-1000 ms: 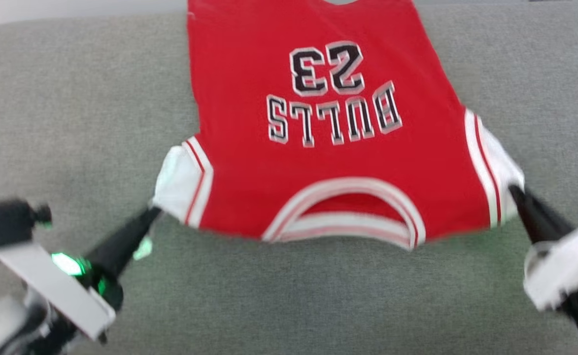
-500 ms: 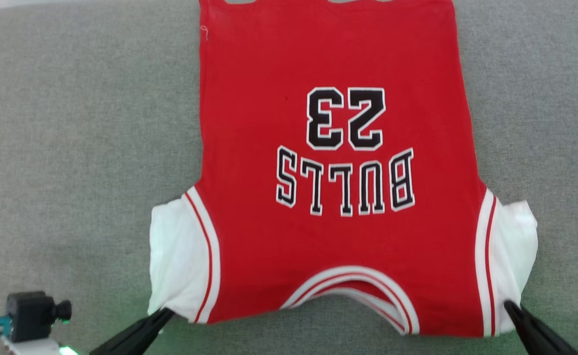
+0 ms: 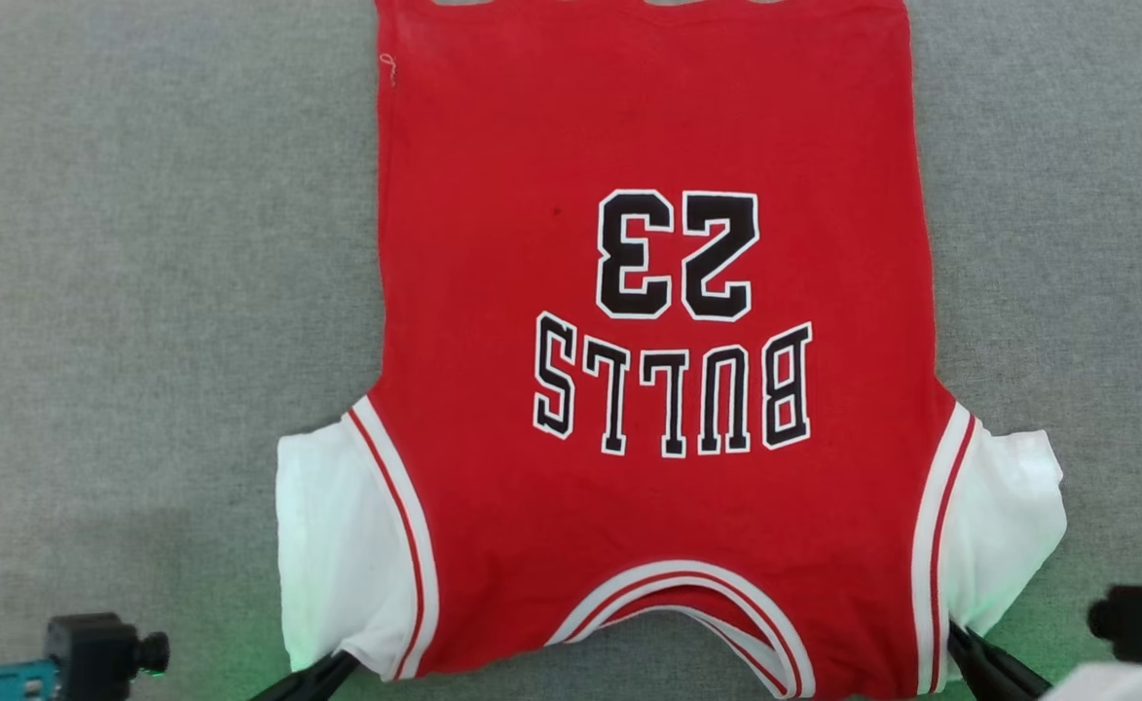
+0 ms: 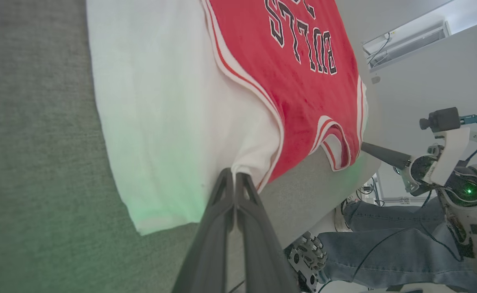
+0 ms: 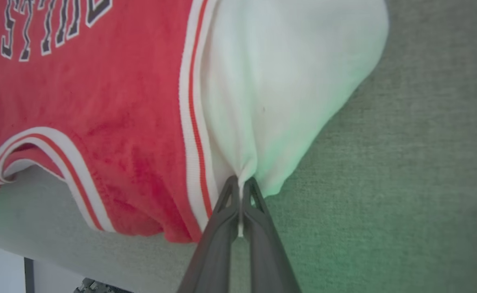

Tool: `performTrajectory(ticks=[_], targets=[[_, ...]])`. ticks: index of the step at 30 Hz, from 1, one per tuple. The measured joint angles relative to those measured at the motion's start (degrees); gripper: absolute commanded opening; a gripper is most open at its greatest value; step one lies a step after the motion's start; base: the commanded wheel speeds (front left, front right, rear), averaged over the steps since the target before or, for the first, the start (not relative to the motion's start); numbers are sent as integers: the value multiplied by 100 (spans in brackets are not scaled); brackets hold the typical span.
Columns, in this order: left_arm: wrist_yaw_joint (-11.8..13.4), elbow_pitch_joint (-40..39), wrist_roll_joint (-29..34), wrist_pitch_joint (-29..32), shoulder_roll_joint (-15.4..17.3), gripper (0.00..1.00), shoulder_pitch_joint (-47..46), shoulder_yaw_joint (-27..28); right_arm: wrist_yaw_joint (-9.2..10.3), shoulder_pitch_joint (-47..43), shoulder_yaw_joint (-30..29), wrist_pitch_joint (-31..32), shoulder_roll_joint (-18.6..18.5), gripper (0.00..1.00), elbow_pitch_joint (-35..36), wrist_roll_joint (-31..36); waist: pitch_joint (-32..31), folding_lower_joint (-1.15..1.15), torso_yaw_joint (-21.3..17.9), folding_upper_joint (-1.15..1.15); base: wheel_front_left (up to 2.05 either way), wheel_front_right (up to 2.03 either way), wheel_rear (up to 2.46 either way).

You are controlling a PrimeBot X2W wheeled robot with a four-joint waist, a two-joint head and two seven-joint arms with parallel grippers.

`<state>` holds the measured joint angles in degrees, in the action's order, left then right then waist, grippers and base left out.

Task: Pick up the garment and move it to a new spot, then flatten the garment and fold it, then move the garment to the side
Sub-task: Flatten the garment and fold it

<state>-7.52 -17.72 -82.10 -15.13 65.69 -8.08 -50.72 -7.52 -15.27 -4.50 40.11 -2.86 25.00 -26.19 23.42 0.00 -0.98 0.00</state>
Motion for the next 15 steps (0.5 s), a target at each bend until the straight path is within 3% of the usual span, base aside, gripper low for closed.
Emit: performTrajectory(ticks=[6,15], targets=[[0,544,-10,82,-285,0,-477,-464,-3,616,214,37,-32,0,-823,463,85,0,16,0,0,0,0],[-7,1116,63,48,-475,0,-996,-1077,-26,994,513,-442,-83,0,-1553,967,245,0,13,0,0,0,0]])
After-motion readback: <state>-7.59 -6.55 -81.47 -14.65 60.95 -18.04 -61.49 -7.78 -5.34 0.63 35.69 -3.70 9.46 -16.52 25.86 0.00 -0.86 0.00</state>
